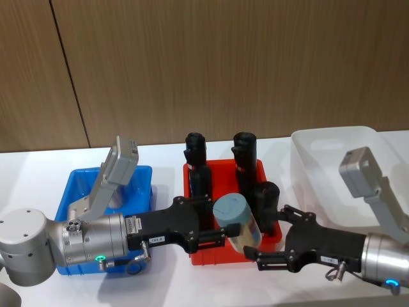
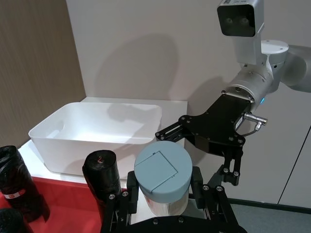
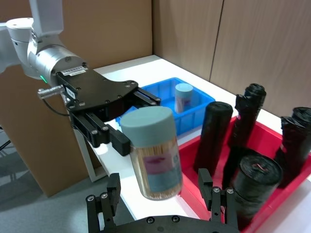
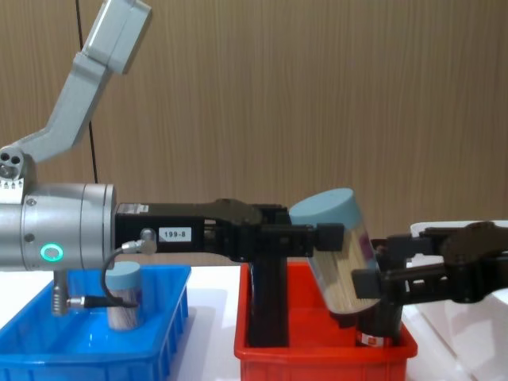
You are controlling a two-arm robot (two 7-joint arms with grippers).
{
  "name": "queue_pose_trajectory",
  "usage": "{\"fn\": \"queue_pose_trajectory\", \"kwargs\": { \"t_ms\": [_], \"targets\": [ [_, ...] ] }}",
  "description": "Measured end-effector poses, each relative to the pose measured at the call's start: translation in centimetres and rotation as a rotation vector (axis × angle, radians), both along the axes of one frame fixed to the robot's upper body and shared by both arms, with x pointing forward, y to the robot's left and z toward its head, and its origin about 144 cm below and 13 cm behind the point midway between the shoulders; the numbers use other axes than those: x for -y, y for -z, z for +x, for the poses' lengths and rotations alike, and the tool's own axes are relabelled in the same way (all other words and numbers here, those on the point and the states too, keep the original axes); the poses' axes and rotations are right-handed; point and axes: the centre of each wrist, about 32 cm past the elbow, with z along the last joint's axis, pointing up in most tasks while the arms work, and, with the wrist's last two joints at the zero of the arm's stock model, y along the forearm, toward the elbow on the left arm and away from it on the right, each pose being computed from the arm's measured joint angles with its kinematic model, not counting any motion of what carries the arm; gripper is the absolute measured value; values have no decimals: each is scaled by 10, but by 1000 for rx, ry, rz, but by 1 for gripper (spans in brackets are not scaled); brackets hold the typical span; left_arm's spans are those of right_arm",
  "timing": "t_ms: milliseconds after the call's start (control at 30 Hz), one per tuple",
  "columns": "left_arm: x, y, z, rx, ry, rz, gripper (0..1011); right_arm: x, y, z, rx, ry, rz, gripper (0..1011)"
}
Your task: Pick the cotton swabs from the blue box and place them into the white box.
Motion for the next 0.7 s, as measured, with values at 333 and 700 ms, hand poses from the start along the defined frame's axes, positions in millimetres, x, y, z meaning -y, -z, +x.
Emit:
{"fn": "queue_pose_trajectory", "kwargs": {
  "t_ms": [333,700],
  "targets": [
    [0,0,0,0,0,0,652,-13,1,7,2,-31,2,1002],
    [0,0,0,0,0,0,652,-27,4,15,9,-54,-1,999]
  ]
}}
